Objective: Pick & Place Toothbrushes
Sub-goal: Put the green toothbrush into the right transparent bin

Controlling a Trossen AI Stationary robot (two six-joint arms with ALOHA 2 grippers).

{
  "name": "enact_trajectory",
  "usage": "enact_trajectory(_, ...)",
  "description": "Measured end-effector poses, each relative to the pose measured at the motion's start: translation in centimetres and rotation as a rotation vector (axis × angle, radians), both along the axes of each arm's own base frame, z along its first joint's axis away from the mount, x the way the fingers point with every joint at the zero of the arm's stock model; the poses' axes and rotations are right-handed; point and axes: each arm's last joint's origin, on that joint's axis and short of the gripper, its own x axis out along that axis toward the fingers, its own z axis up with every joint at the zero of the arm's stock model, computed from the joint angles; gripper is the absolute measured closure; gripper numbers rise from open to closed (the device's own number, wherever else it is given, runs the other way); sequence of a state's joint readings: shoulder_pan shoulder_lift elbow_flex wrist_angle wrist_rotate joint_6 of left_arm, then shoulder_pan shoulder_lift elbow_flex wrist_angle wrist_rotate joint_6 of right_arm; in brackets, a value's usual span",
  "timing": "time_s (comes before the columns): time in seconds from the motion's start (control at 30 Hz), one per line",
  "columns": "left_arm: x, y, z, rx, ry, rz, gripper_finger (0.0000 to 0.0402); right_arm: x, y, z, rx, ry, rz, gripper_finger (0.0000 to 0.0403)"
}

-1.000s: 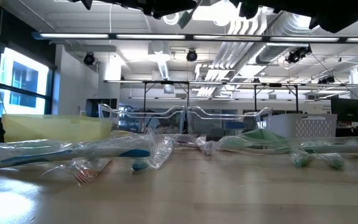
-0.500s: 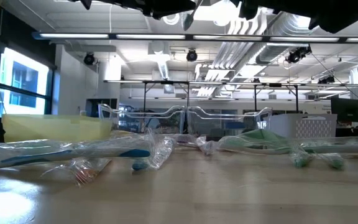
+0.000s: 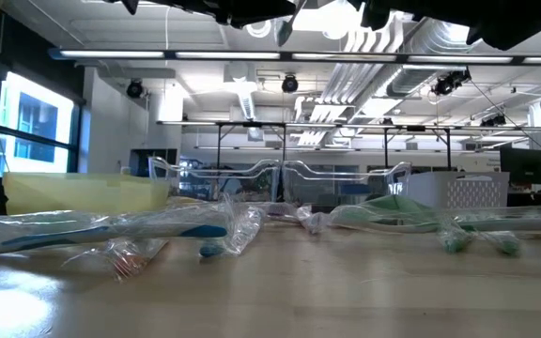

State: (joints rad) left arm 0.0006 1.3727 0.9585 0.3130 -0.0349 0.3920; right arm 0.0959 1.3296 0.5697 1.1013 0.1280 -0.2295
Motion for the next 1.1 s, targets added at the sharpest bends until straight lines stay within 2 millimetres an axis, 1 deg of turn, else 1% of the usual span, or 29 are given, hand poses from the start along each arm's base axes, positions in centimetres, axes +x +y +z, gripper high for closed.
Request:
enact_trajectory(0.67, -0.01, 0.00, 0.01, 0.000, 0.000, -0.001, 0.0401, -0.01, 0.01, 0.00, 0.000, -0.001, 0.001, 0.0393)
enact_trajectory(0.77, 0.00, 0.00, 0.00, 0.023, 0.001, -0.002, 0.0399, -0.01, 0.01, 0.00, 0.000, -0.001, 0.001, 0.0393)
enact_trajectory(0.9, -0.01, 0.00, -0.02, 0.030, 0.003, -0.003, 0.0376, -0.02, 0.01, 0.02, 0.000, -0.003, 0.001, 0.0393)
enact_trajectory(1.1, 0.00, 0.00, -0.04, 0.030, 0.005, -0.002, 0.0310, -0.02, 0.01, 0.03, 0.000, -0.004, 0.001, 0.0393)
